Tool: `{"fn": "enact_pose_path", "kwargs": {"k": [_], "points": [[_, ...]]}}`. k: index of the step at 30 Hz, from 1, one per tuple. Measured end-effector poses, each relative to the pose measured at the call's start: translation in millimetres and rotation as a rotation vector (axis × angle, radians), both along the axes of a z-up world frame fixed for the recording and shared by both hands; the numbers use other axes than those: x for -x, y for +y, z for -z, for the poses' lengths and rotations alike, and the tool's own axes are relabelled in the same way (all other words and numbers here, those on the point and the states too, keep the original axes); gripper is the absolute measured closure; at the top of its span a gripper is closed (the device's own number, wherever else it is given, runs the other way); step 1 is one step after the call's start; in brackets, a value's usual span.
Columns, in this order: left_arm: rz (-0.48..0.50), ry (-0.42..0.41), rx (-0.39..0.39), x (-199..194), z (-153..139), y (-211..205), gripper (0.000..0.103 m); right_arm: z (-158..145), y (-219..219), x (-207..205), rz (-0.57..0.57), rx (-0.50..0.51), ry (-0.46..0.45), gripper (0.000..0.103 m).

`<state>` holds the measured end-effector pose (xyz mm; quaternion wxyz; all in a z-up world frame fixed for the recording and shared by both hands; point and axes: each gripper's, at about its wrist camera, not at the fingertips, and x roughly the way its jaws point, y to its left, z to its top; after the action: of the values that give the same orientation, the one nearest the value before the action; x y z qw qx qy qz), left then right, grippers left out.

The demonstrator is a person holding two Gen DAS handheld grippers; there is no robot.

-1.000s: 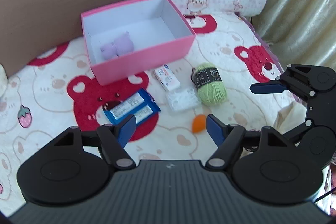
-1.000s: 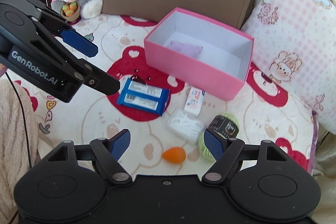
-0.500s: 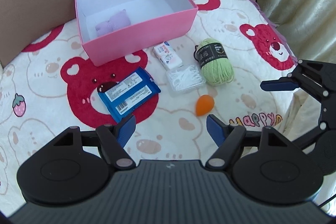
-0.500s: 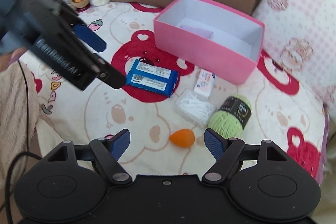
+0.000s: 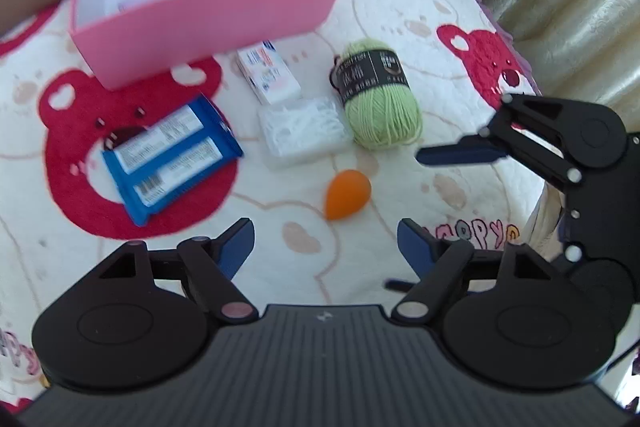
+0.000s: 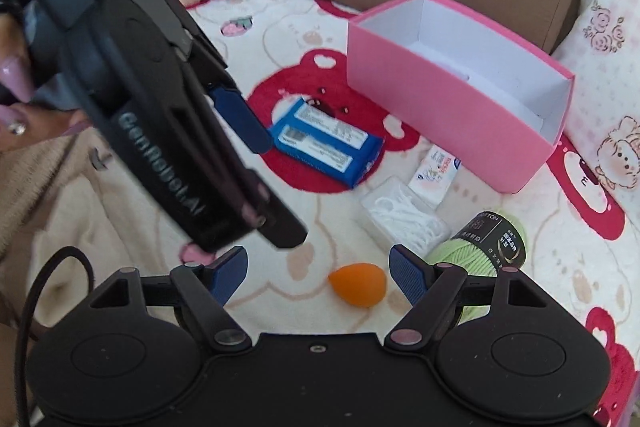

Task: Organize objects
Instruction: 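Withdraw the left tool from the box toward the orange sponge, then lower the left tool onto the orange sponge and close on it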

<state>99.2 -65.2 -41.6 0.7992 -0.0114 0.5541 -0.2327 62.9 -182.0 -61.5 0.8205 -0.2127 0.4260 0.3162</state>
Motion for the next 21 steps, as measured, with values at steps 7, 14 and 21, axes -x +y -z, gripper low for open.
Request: {"fn": "enact_pose_path", "kwargs": {"k": [7,14,21], "points": [[-0.101,0.057,0.044,-13.4,29.4,8.8,0.022,16.6,4.5,-11.9,-0.08,0.029,-0.036,0.021],[-0.113,0.088,0.055,-16.4,55.0,6.5,0.022,44.1,-1.3,-22.2,-0.034,0.035,0.019,0.021],[-0.136,0.028,0.059,-9.6,67.0,2.8,0.022,59.8,-4.1,-27.9,-0.008,0.068,0.035,0.021]]}}
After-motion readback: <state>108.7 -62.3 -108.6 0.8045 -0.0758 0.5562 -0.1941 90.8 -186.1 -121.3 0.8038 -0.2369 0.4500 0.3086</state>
